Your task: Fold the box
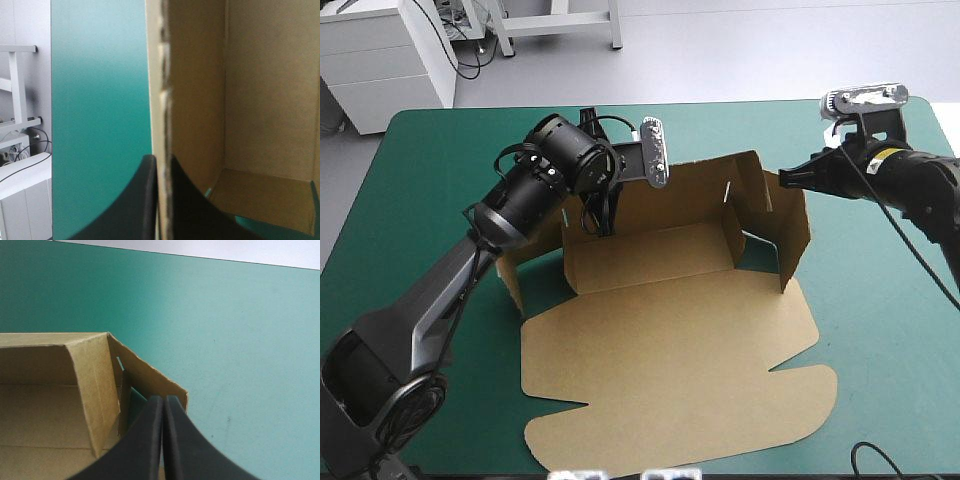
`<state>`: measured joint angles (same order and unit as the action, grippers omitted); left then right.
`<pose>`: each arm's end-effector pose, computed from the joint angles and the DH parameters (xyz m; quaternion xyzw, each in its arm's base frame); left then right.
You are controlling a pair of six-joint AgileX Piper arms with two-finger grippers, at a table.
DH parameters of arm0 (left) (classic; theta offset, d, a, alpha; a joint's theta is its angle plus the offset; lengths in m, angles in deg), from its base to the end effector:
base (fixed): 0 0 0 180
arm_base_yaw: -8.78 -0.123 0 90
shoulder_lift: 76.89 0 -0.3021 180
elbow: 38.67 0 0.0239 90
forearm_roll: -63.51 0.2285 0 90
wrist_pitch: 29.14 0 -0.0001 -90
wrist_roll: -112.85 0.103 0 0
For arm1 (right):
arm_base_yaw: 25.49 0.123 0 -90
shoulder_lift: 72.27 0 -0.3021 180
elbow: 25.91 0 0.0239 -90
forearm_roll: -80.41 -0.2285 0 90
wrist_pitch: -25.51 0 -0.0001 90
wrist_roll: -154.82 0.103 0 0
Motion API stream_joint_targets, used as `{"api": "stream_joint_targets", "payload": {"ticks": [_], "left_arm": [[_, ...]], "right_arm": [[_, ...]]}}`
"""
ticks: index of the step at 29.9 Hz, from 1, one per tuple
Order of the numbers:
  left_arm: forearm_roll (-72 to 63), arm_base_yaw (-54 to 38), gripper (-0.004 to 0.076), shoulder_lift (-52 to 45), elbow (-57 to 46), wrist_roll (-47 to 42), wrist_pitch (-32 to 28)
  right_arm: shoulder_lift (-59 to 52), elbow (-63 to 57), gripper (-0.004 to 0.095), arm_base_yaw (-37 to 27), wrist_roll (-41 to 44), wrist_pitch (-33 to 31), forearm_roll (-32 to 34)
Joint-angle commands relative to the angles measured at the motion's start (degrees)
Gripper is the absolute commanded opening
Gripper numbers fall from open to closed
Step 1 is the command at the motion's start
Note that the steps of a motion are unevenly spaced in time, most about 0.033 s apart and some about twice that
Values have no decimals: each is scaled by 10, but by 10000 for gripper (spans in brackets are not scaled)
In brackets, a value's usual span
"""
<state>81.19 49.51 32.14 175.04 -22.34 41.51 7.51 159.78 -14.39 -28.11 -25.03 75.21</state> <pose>0.2996 -0.2190 0.4086 0.6462 0.6894 0.1637 0.2835 0.2382 0.0541 0.4476 -0.0988 0.8791 0.0774 0.4598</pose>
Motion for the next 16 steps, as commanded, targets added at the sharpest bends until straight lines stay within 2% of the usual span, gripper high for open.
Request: {"api": "stream_joint_targets", "payload": {"ticks": [1, 11, 16], "left_arm": [[10, 2, -8, -15, 13, -3, -32], [26, 4, -8, -14, -43, -12, -99], [127, 44, -8, -14, -91, -96, -129]], "right_arm": [[-14, 17, 0, 1, -2, 38, 2], [-13, 17, 0, 1, -1, 39, 2], [-13, 17, 0, 1, -3, 43, 6]]}}
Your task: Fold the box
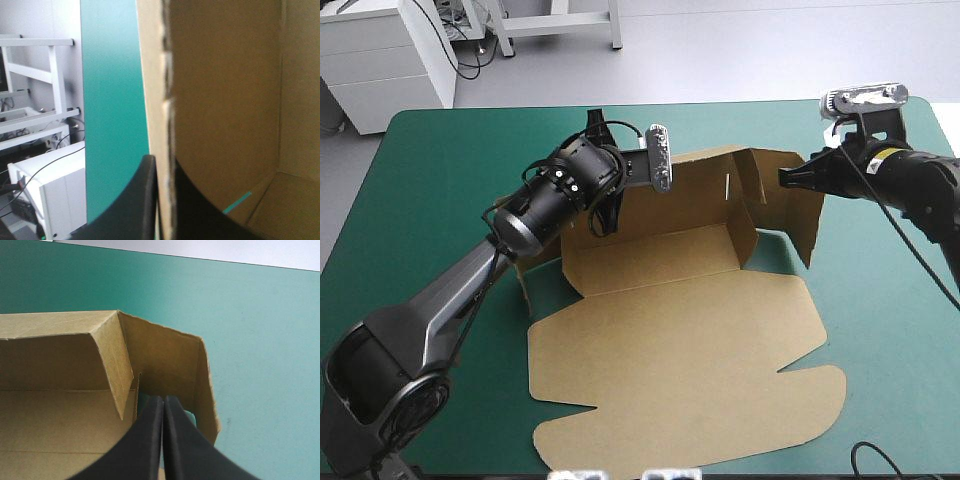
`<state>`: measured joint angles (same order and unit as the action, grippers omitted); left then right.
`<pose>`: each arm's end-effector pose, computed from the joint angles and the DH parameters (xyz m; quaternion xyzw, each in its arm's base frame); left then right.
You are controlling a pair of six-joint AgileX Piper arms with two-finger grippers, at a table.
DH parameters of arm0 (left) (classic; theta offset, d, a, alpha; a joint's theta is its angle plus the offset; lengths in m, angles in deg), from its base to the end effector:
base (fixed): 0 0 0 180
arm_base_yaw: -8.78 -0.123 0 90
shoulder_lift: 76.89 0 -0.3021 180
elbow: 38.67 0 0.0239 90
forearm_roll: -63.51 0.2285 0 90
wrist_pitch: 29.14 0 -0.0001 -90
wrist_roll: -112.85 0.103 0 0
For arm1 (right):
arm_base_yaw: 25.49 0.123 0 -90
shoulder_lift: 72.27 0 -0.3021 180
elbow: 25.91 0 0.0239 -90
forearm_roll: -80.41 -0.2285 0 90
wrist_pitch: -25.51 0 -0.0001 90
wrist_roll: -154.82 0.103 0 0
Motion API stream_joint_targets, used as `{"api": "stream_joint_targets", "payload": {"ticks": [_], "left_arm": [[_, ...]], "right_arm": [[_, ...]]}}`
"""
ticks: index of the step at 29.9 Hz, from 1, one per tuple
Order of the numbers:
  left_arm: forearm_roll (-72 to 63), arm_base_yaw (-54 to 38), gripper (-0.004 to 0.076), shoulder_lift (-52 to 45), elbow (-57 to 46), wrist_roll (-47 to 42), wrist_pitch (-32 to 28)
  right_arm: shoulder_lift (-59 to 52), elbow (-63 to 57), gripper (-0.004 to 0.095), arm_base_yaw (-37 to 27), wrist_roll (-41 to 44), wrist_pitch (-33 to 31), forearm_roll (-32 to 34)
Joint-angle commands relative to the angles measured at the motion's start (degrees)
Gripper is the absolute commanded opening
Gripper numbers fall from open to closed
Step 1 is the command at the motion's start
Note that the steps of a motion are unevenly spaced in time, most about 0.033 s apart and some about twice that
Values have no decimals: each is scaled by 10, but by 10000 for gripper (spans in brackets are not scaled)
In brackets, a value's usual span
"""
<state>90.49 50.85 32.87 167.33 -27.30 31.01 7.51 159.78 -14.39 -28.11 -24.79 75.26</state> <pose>0.3139 -0.2287 0.3823 0.6421 0.6669 0.2225 0.3056 0.2385 0.0540 0.4480 -0.0987 0.8782 0.0770 0.4617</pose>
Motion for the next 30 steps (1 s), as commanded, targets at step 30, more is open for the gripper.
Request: {"api": "stream_joint_targets", "payload": {"ticks": [30], "left_arm": [[223, 149, -8, -21, -140, -264, -84]], "right_arm": [[258, 292, 0, -70, -21, -82, -46]]}}
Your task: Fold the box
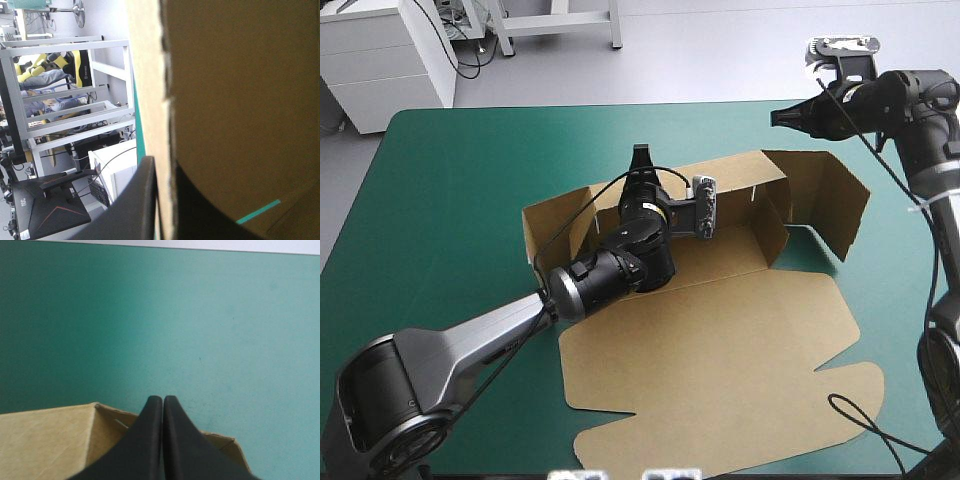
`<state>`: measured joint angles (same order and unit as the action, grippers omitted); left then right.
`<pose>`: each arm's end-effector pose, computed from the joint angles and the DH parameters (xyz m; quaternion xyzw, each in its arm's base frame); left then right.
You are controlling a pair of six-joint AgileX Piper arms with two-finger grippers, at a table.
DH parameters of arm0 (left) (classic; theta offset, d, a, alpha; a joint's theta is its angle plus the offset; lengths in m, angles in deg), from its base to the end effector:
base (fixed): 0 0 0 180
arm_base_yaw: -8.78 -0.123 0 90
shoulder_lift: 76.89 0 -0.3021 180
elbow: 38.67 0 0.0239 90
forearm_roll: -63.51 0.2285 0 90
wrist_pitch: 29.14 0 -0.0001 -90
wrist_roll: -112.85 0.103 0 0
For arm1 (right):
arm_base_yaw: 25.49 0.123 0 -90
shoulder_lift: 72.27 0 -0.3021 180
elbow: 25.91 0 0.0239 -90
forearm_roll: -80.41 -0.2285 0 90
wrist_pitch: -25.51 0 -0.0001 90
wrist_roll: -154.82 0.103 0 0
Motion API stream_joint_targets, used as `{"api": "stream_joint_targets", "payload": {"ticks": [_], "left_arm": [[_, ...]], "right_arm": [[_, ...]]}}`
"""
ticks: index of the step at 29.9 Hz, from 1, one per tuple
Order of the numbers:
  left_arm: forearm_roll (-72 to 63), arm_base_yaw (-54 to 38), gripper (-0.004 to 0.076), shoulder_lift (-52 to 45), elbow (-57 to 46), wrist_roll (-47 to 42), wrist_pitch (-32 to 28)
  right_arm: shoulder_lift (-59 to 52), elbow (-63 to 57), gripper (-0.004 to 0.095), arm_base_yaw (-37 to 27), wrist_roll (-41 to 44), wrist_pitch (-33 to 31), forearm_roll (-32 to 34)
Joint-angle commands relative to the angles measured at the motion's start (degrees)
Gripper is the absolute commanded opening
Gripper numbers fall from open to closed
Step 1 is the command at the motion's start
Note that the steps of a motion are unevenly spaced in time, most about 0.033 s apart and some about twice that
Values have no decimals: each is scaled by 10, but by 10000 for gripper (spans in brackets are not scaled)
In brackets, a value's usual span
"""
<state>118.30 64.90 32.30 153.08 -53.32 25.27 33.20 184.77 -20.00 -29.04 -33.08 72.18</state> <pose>0.2698 -0.2790 0.3468 0.6319 0.6089 0.3214 0.3558 0.3665 0.0479 0.4272 -0.0646 0.9138 0.0766 0.3936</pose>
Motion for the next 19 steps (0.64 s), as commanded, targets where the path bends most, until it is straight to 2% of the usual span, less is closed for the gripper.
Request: {"api": "stream_joint_targets", "payload": {"ticks": [1, 9, 16, 19], "left_arm": [[-56, 9, -8, -16, 2, -3, -28], [-95, 9, -8, -9, 2, -9, -27], [-101, 9, -8, 0, 2, -9, -23], [-101, 9, -8, 2, 2, -9, -21]], "right_arm": [[12, 51, -2, -16, -16, -9, -16], [72, 110, -14, -18, -23, -22, -38], [107, 119, -14, -18, -23, -50, -15], [119, 119, -14, -18, -23, -61, -25]]}}
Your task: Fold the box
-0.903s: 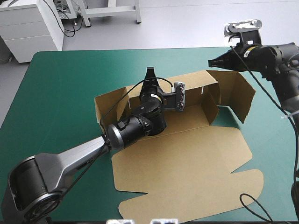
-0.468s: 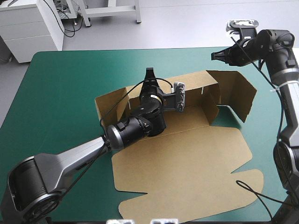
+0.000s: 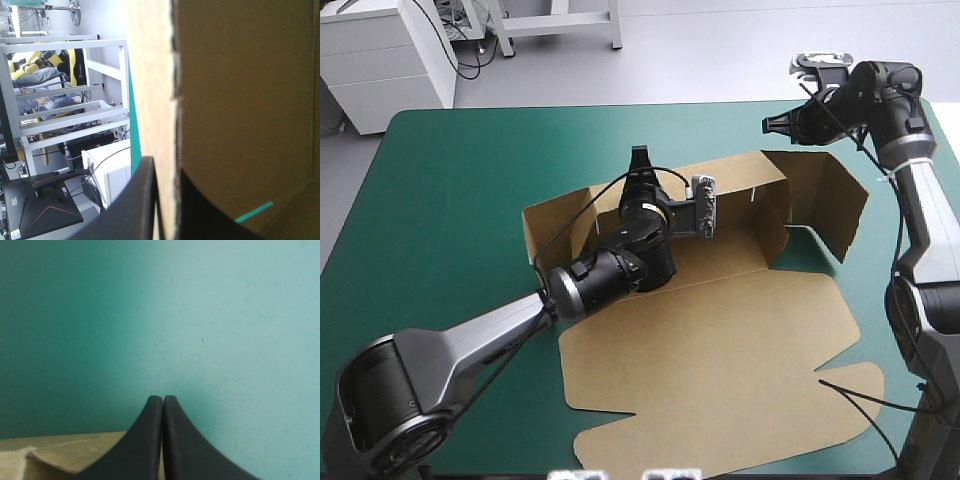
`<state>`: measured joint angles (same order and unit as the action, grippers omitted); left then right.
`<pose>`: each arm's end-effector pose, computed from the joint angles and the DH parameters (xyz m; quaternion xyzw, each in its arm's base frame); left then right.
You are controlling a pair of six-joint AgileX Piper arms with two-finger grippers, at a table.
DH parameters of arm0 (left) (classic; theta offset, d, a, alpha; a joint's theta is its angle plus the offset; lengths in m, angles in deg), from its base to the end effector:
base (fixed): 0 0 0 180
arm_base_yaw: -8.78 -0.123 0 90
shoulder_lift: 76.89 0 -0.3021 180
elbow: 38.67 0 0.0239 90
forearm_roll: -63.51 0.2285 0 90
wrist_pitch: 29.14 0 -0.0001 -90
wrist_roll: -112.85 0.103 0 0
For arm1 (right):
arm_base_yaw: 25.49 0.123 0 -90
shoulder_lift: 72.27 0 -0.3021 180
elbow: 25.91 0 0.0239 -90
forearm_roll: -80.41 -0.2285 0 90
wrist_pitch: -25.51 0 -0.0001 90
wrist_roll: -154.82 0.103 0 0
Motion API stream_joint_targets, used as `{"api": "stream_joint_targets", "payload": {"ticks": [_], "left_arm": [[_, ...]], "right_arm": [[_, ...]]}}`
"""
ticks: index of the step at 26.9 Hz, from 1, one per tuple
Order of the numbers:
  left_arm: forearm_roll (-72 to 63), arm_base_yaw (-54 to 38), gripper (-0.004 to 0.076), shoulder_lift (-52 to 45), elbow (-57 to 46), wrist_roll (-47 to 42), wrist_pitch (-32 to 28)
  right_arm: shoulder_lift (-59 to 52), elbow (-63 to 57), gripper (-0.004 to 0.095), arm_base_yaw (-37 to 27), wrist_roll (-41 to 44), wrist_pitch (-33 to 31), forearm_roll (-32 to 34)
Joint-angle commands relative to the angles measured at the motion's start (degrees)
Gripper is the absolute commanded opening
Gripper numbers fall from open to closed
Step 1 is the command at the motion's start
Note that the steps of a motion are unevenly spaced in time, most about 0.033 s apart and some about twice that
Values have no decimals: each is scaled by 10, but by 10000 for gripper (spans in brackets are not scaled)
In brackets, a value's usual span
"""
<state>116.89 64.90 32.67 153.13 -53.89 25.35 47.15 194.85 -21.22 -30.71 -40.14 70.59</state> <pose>0.2695 -0.2806 0.3428 0.6298 0.6189 0.3104 0.3520 0.4251 0.0478 0.3721 -0.0713 0.9458 0.0817 0.3062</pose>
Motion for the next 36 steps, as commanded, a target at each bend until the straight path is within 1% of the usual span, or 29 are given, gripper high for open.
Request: {"api": "stream_joint_targets", "payload": {"ticks": [1, 3, 7, 11, 13, 18, 20, 21, 24, 30, 32, 36], "left_arm": [[-87, 9, -8, -1, 1, -4, -21], [-84, 9, -8, -1, 1, -4, -19], [-83, 9, -8, -1, 1, -4, -17], [-83, 9, -8, -1, 1, -4, -12], [-83, 9, -8, -1, 1, -4, -6], [-83, 9, -8, 2, 1, -4, -8], [-82, 9, -8, 7, 1, -4, -7], [-82, 9, -8, 13, 1, -4, -6], [-82, 9, -8, 19, 1, -4, -3], [-77, 9, -8, 22, 1, -4, 2], [-77, 9, -8, 23, 1, -4, 2], [-78, 9, -8, 28, 1, -4, 6]], "right_arm": [[-21, 18, -14, -6, -6, 5, -14], [-19, 18, -14, -6, -6, -6, -18], [-19, 18, -14, -6, -35, -59, -12], [-34, -1, -14, -6, -38, -59, -28], [-44, -15, -14, -6, -48, -59, -44], [-58, -52, -14, -6, -68, -59, -61], [-67, -69, -14, -6, -82, -56, -79], [-78, -93, -14, -6, -96, -43, -105], [-98, -132, -14, -6, -114, -10, -129], [-153, -222, -14, -6, -141, 61, -135], [-179, -280, -14, -6, -161, 100, -141], [-228, -387, -14, -6, -238, 200, -216]]}}
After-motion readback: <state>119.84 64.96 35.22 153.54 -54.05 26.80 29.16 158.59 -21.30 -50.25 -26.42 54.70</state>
